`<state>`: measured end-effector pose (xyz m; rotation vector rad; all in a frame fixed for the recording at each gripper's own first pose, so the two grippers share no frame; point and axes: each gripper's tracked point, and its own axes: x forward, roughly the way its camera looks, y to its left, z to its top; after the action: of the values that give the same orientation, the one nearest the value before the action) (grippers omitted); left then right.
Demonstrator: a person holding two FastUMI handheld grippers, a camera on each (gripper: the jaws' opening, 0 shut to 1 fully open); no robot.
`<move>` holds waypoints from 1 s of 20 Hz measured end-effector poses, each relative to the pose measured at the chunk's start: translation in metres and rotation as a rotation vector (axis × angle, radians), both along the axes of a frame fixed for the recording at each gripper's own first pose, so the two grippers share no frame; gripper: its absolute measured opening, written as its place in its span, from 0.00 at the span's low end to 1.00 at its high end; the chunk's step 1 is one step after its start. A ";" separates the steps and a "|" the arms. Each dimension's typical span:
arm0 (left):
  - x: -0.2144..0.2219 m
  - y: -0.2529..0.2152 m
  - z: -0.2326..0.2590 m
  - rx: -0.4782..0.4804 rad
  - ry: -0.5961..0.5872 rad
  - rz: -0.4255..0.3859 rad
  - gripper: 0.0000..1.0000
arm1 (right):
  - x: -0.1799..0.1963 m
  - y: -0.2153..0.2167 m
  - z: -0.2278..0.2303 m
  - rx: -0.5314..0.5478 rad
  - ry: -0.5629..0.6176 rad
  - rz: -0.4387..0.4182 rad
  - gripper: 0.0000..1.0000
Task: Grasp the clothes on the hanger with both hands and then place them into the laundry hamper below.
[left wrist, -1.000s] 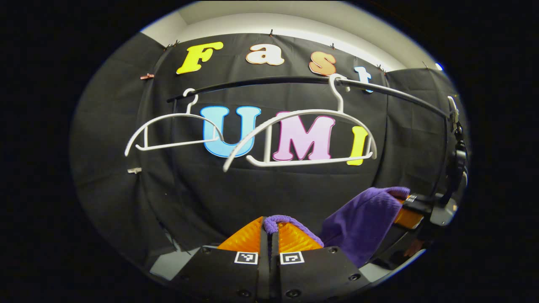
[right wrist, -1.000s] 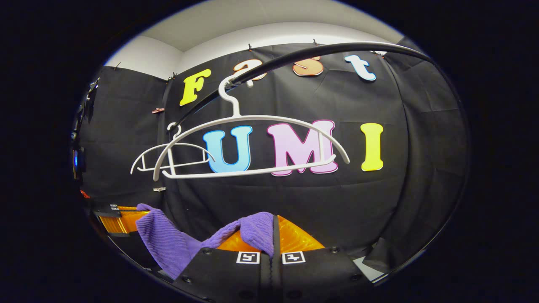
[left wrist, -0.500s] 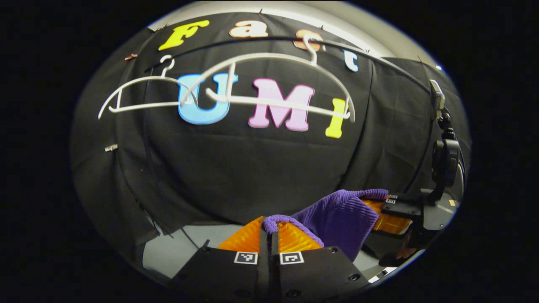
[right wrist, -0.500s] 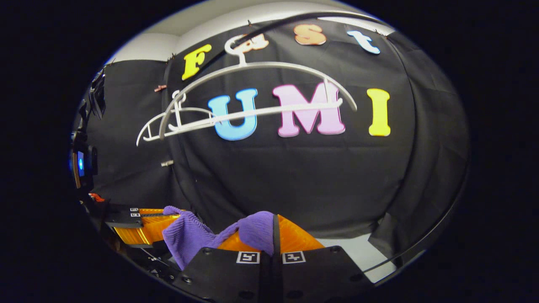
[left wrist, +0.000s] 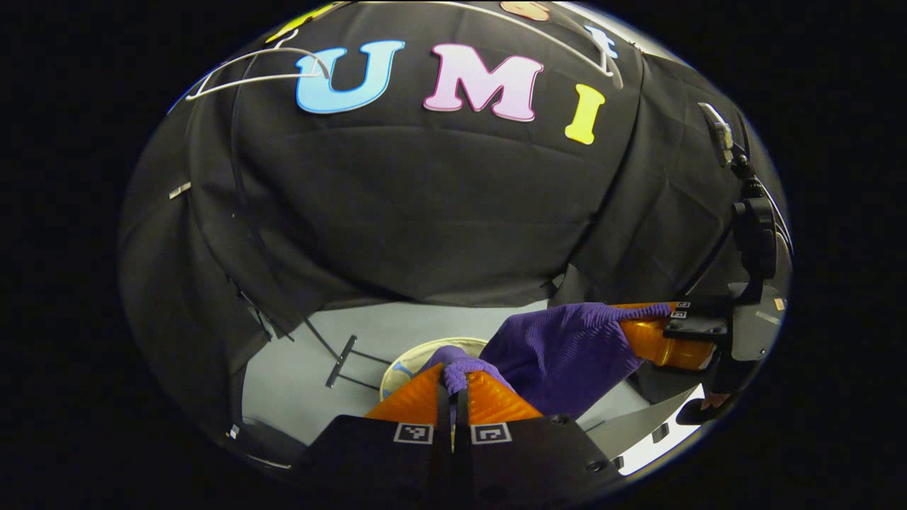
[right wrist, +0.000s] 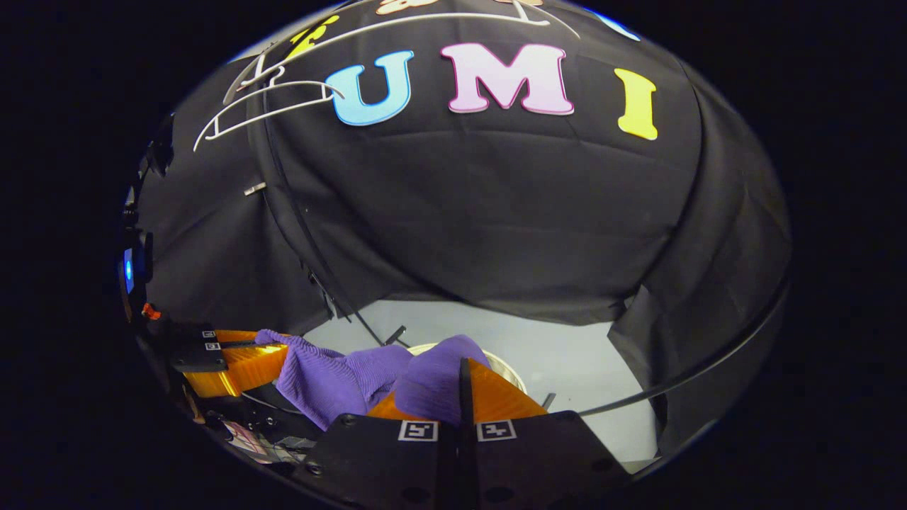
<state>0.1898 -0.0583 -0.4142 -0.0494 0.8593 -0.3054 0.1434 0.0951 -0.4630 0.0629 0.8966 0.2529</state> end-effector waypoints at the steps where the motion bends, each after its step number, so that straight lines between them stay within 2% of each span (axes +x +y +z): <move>1: -0.001 0.000 -0.006 0.010 0.025 0.006 0.05 | -0.003 -0.001 -0.005 -0.020 0.020 0.001 0.06; 4: -0.001 -0.003 -0.025 0.057 0.085 0.009 0.06 | -0.019 0.001 -0.031 -0.043 0.100 0.024 0.07; 6: -0.002 -0.003 -0.028 0.088 0.075 -0.005 0.13 | -0.031 0.010 -0.043 -0.026 0.145 0.049 0.09; 8: -0.005 0.000 -0.032 0.088 0.072 -0.023 0.27 | -0.035 0.013 -0.042 -0.022 0.153 0.047 0.32; 11: -0.011 -0.002 -0.032 0.090 0.093 -0.037 0.99 | -0.033 0.004 -0.042 -0.075 0.136 0.034 0.78; 13: -0.011 -0.004 -0.034 0.092 0.086 -0.027 0.96 | -0.033 -0.008 -0.041 -0.125 0.124 0.017 1.00; 17: -0.022 -0.006 -0.030 0.076 0.092 -0.027 0.96 | -0.041 -0.014 -0.035 -0.104 0.136 -0.029 1.00; 18: -0.026 -0.006 -0.029 0.072 0.092 -0.029 0.94 | -0.041 -0.014 -0.030 -0.099 0.129 -0.037 1.00; 20: -0.029 -0.007 -0.023 0.065 0.086 -0.028 0.96 | -0.040 -0.014 -0.022 -0.095 0.109 -0.042 1.00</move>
<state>0.1611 -0.0652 -0.4368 0.0099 0.9557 -0.3028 0.1036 0.0812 -0.4853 0.0077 1.0135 0.1682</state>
